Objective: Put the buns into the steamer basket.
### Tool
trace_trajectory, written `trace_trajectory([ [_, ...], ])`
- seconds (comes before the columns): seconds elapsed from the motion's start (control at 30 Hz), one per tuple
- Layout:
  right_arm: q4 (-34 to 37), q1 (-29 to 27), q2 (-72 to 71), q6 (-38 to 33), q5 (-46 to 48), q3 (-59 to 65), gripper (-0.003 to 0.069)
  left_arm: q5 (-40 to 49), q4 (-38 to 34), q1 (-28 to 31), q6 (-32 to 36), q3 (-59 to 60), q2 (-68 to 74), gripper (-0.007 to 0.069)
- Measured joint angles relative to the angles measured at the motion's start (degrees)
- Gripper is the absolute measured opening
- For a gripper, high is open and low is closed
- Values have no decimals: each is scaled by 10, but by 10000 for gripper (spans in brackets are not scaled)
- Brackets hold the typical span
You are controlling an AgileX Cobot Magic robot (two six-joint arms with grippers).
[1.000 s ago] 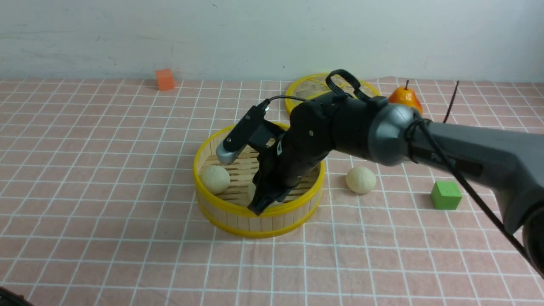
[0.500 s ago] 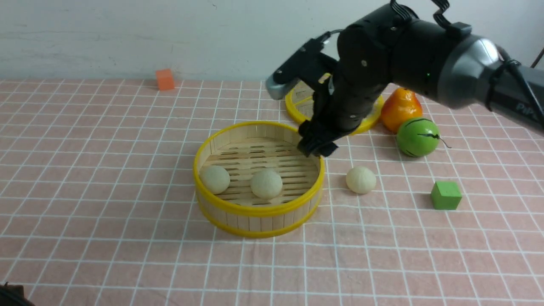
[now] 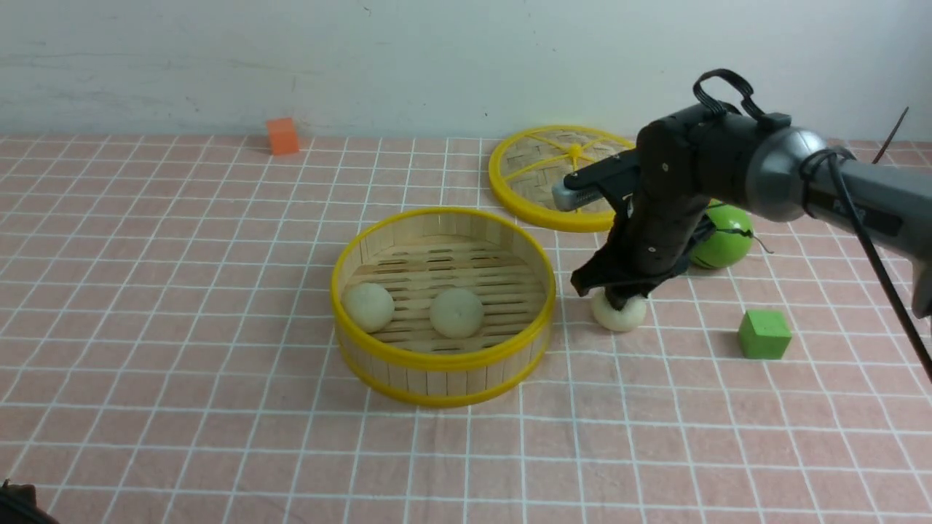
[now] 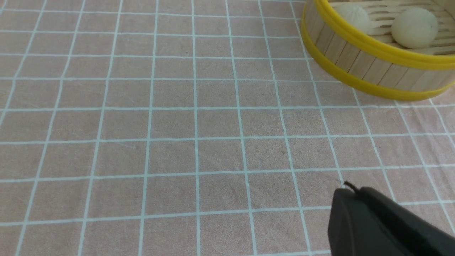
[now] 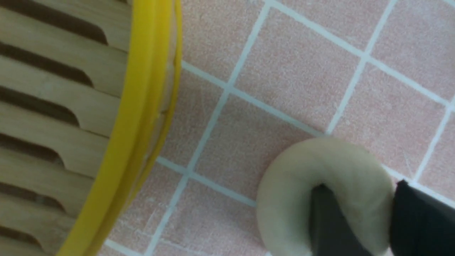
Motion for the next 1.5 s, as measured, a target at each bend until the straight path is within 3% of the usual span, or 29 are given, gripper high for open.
trace_trajectory([
  [0.1,3,0,-7,-22,2,-5,66,-2,0,0,0,0,0,-13],
  [0.17,9,0,-17,-34,14,-19,15,-3,1,0,0,0,0,-13],
  [0.37,74,15,-57,-86,19,-111,8,-13,1,0,0,0,0,-13],
  [0.63,150,72,-2,-191,-79,-133,21,-24,2,0,0,0,0,-7],
  [0.83,162,73,59,-195,-119,-133,198,-25,2,0,0,1,0,-2],
  [1.0,166,73,62,-195,-97,-136,429,-26,2,0,0,1,0,2],
  [1.1,165,73,46,-195,-54,-146,479,-26,2,0,0,1,0,3],
  [1.17,159,73,5,-195,25,-179,501,-26,2,0,0,1,0,3],
  [1.27,143,73,-72,-190,136,-230,468,-26,2,0,0,1,0,4],
  [1.33,127,73,-139,-177,184,-255,398,-26,2,0,0,1,0,6],
  [1.37,127,73,-145,-176,187,-256,398,-26,2,0,0,1,0,6],
  [1.47,98,73,-233,-149,213,-264,229,-26,2,0,0,1,0,11],
  [1.5,89,73,-264,-130,217,-261,141,-26,2,0,0,1,0,14],
])
